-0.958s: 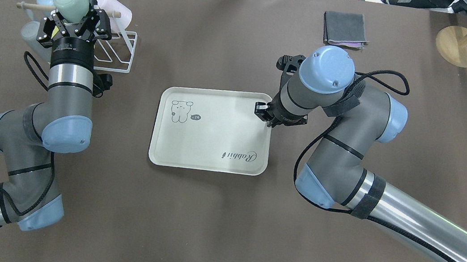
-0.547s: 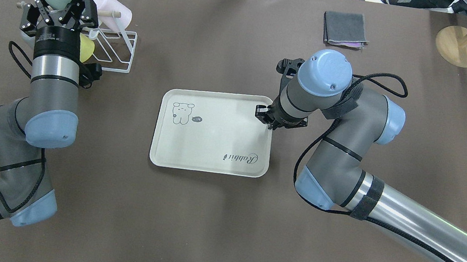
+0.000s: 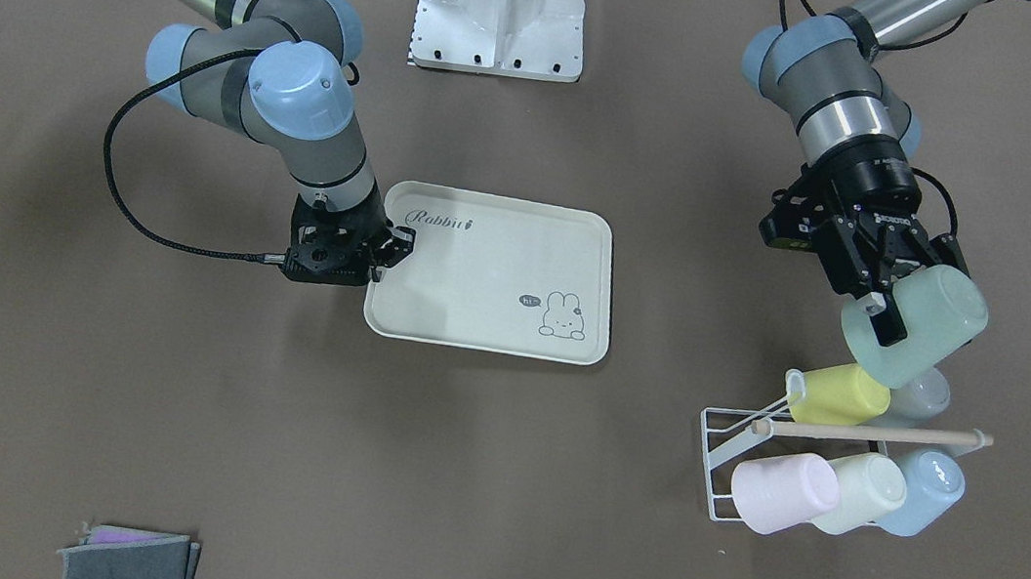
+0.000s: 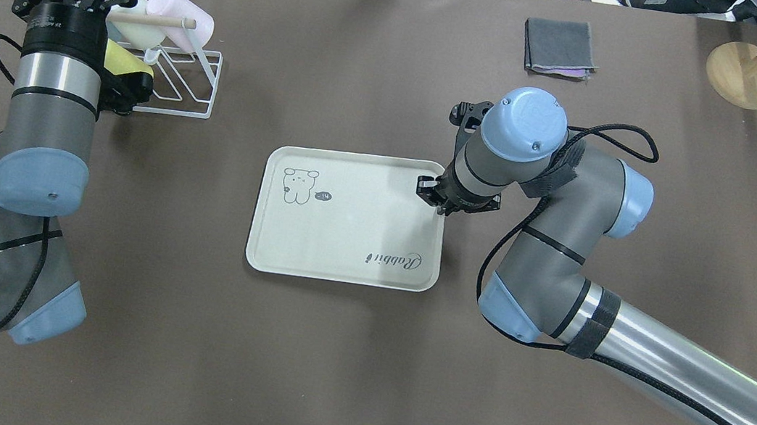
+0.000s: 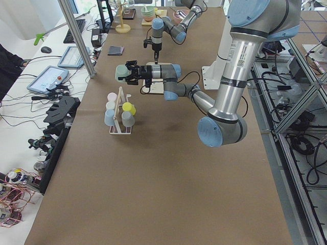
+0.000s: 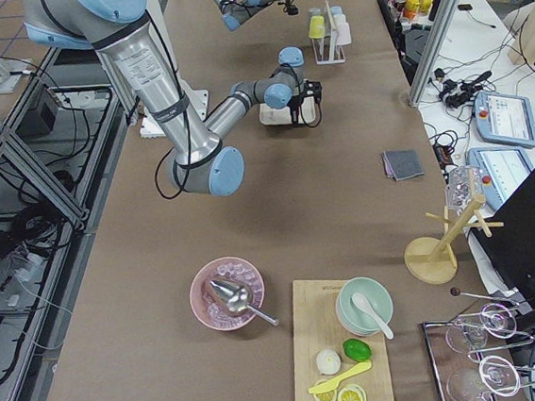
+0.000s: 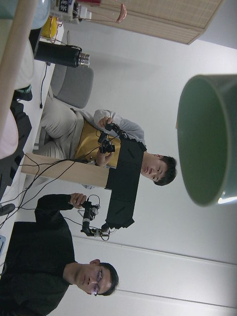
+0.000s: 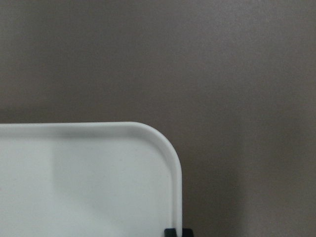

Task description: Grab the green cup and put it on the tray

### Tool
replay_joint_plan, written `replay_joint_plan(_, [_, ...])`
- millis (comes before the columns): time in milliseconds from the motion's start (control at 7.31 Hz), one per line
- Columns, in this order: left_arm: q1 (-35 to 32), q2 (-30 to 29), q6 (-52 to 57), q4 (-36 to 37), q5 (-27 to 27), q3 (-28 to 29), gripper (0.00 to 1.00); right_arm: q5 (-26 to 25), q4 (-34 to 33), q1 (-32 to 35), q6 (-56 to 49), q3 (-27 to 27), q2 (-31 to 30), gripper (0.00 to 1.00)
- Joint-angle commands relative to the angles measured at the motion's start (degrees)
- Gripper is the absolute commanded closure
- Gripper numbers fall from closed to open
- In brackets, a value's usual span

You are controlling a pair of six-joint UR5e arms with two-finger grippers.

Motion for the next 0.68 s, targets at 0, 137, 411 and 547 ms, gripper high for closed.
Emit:
replay_joint_plan(0, [-1.23, -0.07, -11.27, -2.23, -7.35, -0.01, 0.99, -0.50, 0.01, -0.30, 0.00, -0.22, -0.01, 1.00])
replay_joint_plan(137, [-1.58, -0.25, -16.82, -2.15, -10.26, -0.01, 0.99, -0.50, 0.01, -0.39, 0.00, -0.31, -0.09, 1.00])
replay_joint_plan(411, [-1.67, -0.42, -32.26, -1.97, -15.88, 0.25, 1.00, -0.59, 0.09, -0.65, 0.00, -1.27, -0.09, 1.00])
replay_joint_plan(547, [-1.67, -0.43, -40.09, -1.80, -19.04, 0.08, 1.00, -1.02, 1.05, -0.74, 0.00, -1.71, -0.09, 1.00])
